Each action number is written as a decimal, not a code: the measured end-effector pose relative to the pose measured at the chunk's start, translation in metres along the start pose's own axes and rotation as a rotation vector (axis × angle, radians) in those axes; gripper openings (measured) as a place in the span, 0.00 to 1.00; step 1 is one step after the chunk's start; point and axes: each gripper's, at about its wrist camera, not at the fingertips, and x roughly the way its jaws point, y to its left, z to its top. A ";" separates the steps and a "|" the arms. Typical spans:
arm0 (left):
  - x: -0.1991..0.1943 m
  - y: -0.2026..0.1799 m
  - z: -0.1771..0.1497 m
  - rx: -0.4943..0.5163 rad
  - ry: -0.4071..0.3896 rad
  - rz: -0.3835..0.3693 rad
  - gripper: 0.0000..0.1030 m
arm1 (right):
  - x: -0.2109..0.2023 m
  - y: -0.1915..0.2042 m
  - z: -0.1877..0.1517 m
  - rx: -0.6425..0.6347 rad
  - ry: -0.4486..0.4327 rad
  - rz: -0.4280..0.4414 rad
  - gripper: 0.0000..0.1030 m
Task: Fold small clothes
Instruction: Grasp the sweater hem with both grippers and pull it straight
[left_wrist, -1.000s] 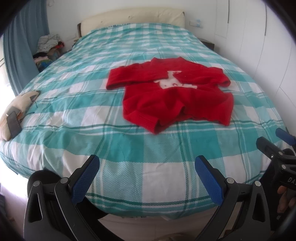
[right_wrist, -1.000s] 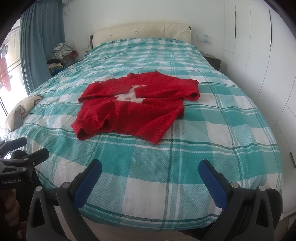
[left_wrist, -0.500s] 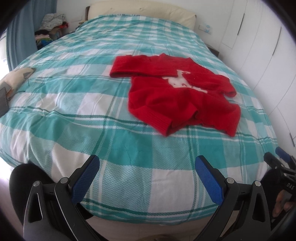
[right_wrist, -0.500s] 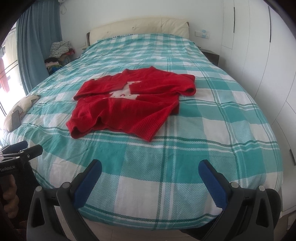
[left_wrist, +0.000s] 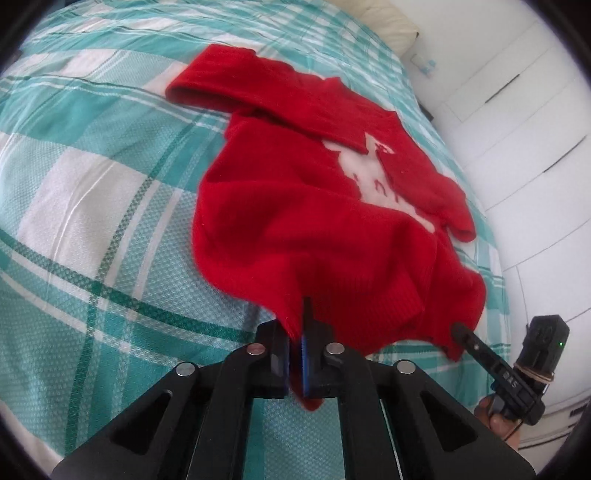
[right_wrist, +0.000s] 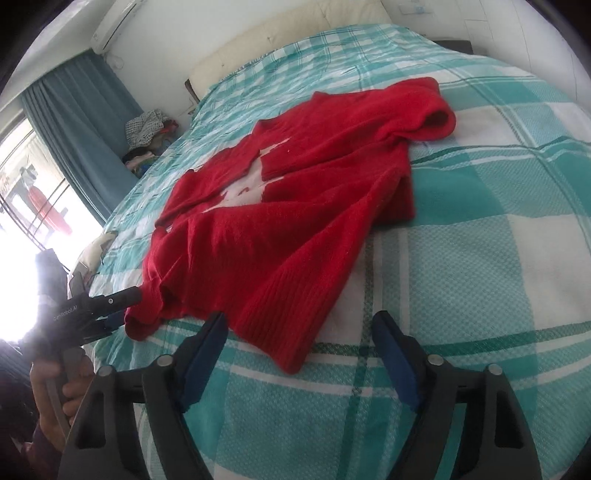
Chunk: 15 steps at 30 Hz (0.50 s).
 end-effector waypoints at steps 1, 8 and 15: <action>-0.008 0.003 -0.002 0.008 -0.006 -0.004 0.04 | 0.000 -0.002 0.002 0.008 0.008 0.002 0.02; -0.076 0.026 -0.043 0.131 0.064 -0.042 0.03 | -0.078 -0.008 -0.010 0.039 0.092 0.073 0.04; -0.067 0.026 -0.066 0.197 0.093 0.041 0.02 | -0.066 -0.019 -0.049 0.034 0.233 -0.031 0.03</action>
